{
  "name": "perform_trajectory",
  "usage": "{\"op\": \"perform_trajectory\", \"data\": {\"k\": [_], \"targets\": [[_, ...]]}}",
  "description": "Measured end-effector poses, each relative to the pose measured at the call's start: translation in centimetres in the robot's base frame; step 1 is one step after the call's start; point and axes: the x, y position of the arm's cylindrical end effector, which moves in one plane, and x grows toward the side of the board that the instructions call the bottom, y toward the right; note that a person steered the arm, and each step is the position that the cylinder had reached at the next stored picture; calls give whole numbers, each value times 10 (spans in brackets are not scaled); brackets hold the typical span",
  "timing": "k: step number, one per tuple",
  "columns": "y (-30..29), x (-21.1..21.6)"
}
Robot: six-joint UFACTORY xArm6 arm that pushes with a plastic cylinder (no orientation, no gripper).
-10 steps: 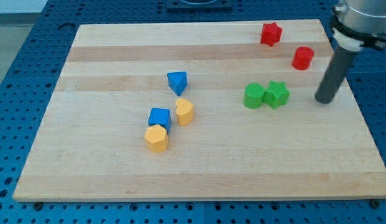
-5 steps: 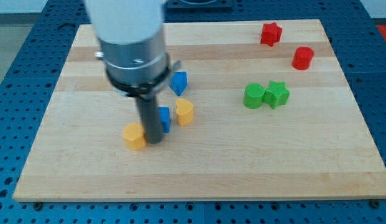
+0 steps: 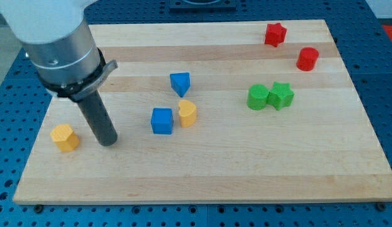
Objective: Push the yellow hexagon towards top left side
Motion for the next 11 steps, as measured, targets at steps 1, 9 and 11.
{"op": "perform_trajectory", "data": {"k": [1,9,11], "targets": [[-40,30],[-23,-161],[44,-189]]}}
